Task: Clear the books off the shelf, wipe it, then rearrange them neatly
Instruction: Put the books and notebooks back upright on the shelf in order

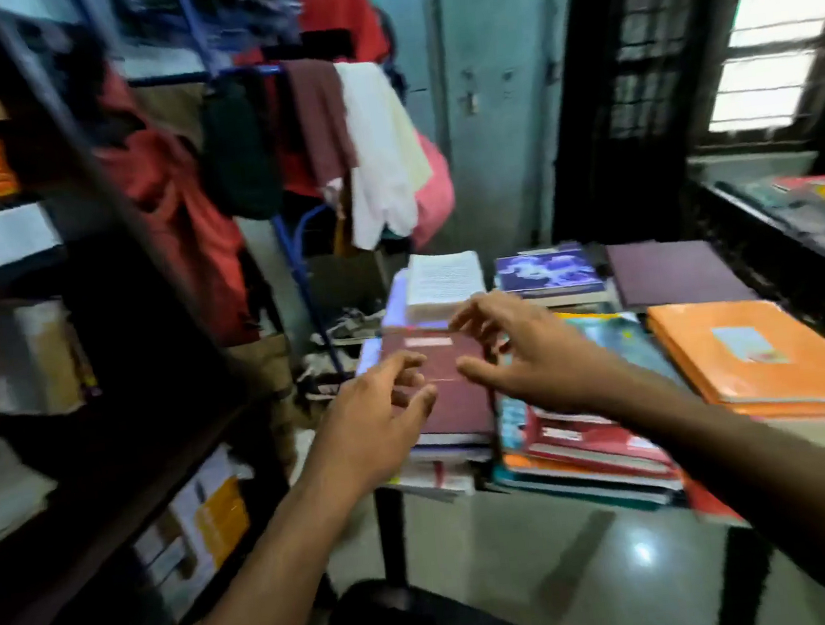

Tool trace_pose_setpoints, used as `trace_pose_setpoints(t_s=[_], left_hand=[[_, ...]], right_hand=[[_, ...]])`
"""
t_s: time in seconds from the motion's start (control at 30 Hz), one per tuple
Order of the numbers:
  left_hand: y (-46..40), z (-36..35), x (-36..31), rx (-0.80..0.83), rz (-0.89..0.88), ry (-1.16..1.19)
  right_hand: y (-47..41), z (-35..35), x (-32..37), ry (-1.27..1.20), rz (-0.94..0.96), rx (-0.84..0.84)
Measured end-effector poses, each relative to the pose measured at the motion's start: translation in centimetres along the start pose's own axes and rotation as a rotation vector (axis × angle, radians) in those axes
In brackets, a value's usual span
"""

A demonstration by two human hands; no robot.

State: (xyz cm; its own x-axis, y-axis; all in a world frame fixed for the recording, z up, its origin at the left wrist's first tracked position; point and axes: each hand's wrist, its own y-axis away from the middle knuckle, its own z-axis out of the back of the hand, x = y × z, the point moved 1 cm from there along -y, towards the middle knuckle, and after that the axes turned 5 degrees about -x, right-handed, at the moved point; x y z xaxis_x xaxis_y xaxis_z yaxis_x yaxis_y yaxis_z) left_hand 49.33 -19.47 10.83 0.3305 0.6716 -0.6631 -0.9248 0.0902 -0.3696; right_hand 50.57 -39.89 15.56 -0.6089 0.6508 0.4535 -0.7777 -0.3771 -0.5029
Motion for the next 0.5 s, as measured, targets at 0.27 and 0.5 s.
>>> trace_pose_setpoints(t_s=[0.27, 0.5], left_hand=[[-2.8, -8.5, -5.4, 0.384, 0.058, 0.013], [-3.2, -11.7, -6.1, 0.494, 0.104, 0.038]], right_hand=[[10.7, 9.6, -12.5, 0.168, -0.464, -0.119], [12.6, 6.3, -14.9, 0.319, -0.531, -0.122]])
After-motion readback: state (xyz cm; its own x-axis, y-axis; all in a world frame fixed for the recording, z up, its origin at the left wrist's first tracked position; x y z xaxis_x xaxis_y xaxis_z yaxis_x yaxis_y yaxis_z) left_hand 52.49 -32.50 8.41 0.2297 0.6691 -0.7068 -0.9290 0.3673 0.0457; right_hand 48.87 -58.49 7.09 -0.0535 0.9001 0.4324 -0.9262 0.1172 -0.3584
